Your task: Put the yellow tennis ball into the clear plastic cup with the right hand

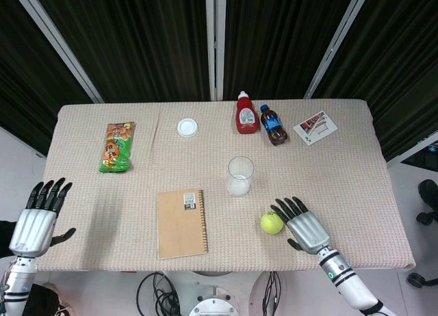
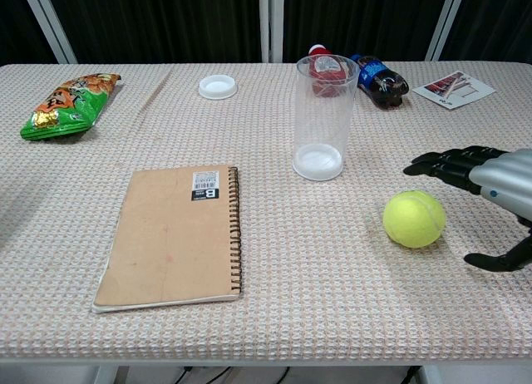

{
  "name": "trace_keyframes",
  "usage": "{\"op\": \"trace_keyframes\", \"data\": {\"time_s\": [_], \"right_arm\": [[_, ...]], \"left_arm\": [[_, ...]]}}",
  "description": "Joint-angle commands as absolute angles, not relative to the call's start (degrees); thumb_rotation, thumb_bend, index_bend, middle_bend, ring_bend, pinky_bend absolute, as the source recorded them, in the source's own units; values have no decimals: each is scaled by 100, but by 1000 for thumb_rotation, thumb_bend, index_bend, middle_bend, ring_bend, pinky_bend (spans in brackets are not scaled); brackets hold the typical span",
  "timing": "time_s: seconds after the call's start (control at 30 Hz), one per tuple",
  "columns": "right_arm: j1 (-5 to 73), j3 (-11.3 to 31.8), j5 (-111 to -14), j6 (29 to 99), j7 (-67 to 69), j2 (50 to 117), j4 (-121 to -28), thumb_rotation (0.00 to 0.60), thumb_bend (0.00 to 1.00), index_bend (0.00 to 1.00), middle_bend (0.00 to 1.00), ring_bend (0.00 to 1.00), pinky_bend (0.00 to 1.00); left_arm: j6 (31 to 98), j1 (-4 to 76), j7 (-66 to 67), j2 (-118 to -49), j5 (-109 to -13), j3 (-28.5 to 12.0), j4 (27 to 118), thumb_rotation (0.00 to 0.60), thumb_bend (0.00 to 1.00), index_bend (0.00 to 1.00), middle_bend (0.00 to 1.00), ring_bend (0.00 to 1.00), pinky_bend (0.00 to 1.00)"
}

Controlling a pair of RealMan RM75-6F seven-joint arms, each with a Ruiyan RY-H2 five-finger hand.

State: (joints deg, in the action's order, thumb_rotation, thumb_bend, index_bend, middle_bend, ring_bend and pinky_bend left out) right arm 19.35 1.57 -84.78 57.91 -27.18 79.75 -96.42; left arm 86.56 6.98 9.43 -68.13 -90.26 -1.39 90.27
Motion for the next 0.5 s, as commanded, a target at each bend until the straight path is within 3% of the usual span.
{"op": "trace_keyframes", "data": {"time_s": [0.03,0.13,0.3,0.37,0.5], "right_arm": [[2058,175,-8427,5721,-2748,8186,-9467,600,205,0,3,0,109],[2157,223,-8368,5683,-2679,8378,-9323,600,211,0,43,13,160],[2285,221,-8461,5729,-2570,8615,-9142,600,224,11,164,188,370],[2287,218,-8532,5845,-2549,8682,-9082,600,239,91,238,272,488],[2268,203,-8631,6079,-2531,8774,-8935,600,297,449,436,478,723]], "left_arm": [[8658,681,880,-6814,-9004,-133,8971,600,58,40,0,0,0],[8620,683,844,-6801,-8968,-132,8979,600,58,40,0,0,0],[8599,689,829,-6757,-8945,-139,9017,600,58,40,0,0,0],[8593,690,819,-6741,-8939,-141,9027,600,58,40,0,0,0],[8533,716,776,-6733,-8964,-116,9000,600,58,40,0,0,0]]}}
